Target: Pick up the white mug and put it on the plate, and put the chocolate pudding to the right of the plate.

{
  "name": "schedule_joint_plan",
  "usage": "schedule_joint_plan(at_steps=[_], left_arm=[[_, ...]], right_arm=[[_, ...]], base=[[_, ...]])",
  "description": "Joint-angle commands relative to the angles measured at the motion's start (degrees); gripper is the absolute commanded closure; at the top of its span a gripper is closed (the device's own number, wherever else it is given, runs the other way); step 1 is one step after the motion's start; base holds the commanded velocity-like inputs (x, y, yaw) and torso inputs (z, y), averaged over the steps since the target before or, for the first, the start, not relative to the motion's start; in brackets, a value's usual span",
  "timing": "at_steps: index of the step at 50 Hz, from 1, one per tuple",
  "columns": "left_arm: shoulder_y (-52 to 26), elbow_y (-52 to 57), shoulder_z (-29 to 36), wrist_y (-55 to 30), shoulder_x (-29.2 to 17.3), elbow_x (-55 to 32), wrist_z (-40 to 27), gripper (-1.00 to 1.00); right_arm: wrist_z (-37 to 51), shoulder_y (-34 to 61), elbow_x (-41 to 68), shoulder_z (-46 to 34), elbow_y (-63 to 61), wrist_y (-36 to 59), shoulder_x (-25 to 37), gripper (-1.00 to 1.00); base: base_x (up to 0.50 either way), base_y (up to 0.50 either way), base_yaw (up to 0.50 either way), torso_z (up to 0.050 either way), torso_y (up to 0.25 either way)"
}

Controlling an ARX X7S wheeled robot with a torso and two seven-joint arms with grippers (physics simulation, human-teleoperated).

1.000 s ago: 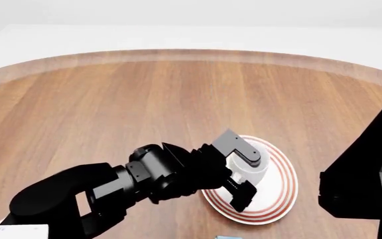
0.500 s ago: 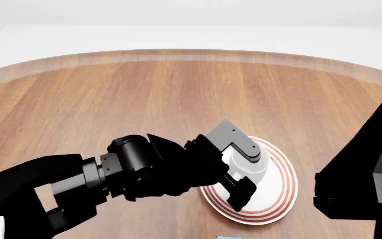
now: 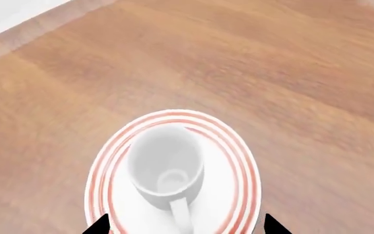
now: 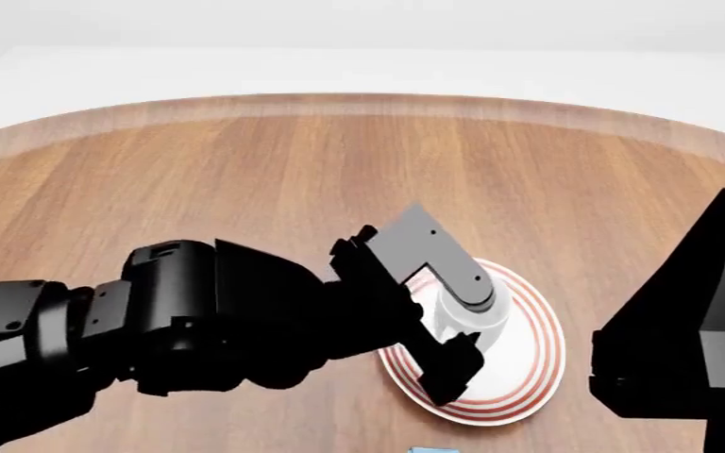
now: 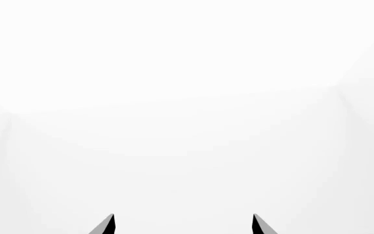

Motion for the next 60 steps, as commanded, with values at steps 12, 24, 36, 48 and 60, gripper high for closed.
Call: schedule_joint_plan(at_steps=[12,24,36,48,60], left_arm=[[-4.2,21.6,-10.3,4.9,-15.1,-1.6,-2.1,-1.0],[-1.0,28.0,-15.2,11.9,-25.8,0.1,-2.4,-1.0],[2.3,32.7,-19.3,18.8,-33.2,5.7,-10.0,-1.0],[4.0,34.0,-21.9,22.7,-38.6,9.4,-13.7,-1.0],[5.9,35.4,-24.0,26.7,-46.0,9.3,-14.3,-1.0]], right_arm=[[-1.2,0.3,-1.3,0.5,-0.2,0.2,-0.9,-1.0],[-0.9,0.5,-1.5,0.2,-1.0,0.8,-0.7,-1.0],[-0.6,0.6,-1.5,-0.1,-2.3,2.1,-0.2,-1.0],[-0.4,0.6,-1.6,-0.4,-3.3,3.3,0.3,-1.0],[-0.3,0.9,-2.5,-1.6,-3.8,4.5,0.4,-1.0]], base=[[0.0,0.0,0.0,0.0,0.0],[0.0,0.0,0.0,0.0,0.0],[0.0,0.0,0.0,0.0,0.0],[0.0,0.0,0.0,0.0,0.0],[0.0,0.0,0.0,0.0,0.0]])
